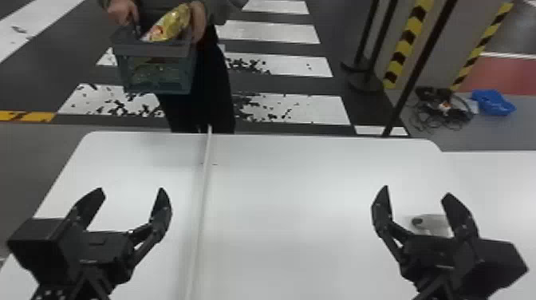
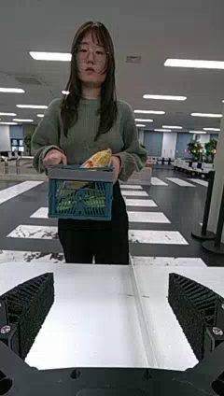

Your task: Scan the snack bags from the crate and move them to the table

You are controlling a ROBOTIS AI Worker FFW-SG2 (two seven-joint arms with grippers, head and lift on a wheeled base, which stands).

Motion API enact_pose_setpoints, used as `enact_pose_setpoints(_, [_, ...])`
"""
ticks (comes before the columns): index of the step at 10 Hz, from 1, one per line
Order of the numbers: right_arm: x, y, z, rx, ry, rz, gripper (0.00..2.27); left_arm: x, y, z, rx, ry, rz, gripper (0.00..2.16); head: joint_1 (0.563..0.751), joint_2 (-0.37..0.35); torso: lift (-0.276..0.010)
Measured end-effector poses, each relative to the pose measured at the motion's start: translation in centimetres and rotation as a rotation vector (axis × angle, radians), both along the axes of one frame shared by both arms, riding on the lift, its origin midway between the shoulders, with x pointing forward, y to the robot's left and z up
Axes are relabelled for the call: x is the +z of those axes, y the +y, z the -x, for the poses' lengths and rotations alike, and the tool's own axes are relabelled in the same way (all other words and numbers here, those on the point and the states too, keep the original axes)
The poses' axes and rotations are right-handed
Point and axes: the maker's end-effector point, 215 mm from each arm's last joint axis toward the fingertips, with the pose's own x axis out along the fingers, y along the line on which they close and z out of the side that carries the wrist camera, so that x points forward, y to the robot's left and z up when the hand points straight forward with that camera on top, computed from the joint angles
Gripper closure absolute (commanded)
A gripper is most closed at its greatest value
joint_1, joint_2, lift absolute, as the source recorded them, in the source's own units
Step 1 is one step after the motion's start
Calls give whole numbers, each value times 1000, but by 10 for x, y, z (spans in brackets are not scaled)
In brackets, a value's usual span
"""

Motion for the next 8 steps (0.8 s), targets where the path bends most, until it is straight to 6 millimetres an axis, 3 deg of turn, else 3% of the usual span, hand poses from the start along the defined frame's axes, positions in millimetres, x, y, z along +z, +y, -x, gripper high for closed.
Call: enact_pose_setpoints(8, [-2, 1, 0, 5, 14, 5, 80, 5, -2, 0, -6, -6, -1, 87, 695, -86, -95])
